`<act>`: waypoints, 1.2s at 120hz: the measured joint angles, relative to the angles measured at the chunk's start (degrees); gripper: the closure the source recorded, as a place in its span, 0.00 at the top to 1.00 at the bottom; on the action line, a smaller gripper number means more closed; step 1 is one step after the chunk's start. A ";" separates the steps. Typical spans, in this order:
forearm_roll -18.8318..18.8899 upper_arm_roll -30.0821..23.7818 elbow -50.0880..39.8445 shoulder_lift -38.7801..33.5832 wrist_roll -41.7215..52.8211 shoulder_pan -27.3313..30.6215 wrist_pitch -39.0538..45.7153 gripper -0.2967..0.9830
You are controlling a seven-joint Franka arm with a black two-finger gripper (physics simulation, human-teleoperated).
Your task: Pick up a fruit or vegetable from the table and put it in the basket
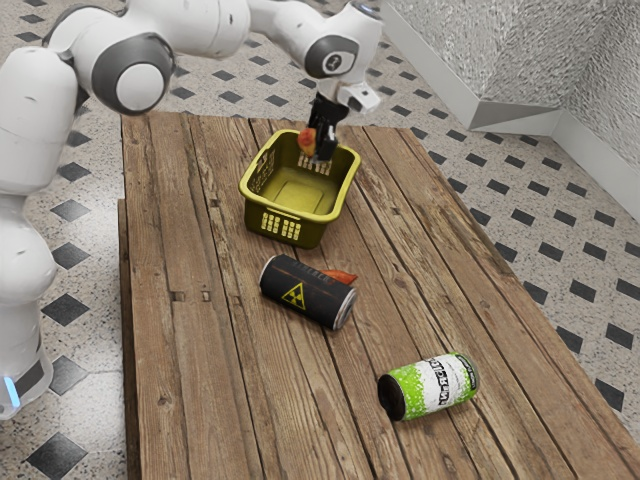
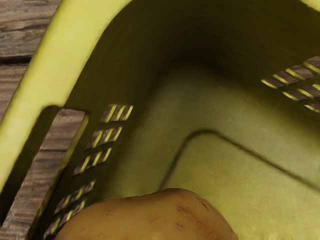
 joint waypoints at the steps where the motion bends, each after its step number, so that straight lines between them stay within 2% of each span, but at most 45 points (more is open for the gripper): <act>1: -0.03 0.00 -0.47 -0.40 0.03 0.00 0.01 0.38; 26: -0.20 -0.01 -6.41 -5.49 0.43 -0.01 0.41 0.38; 34: -0.33 -0.08 -6.54 -5.66 0.62 -0.02 0.55 0.52; 42: -0.36 -0.16 -6.54 -5.70 0.78 -0.08 0.67 0.62; 64: -0.66 -0.73 -6.65 -7.06 1.05 -1.09 0.19 0.73; 72: -1.86 -0.87 -6.66 -10.44 0.90 -8.01 -1.40 0.74; 82: -2.92 2.50 -4.87 -14.57 -0.62 -24.84 -3.21 0.75; 86: -3.03 2.22 -2.31 -15.18 -1.59 -29.73 -4.21 0.76; 92: -3.03 1.44 0.40 -15.32 -3.04 -35.01 -5.61 0.76; 98: -2.99 0.81 1.47 -15.21 -4.38 -37.56 -6.68 0.76; 106: -2.91 0.37 2.00 -15.11 -6.00 -37.05 -7.79 0.76; 125: -1.90 -1.35 5.14 -15.32 -9.17 -30.27 -9.72 0.77; 144: 0.58 0.42 7.26 -14.57 -11.28 -32.27 -10.99 0.77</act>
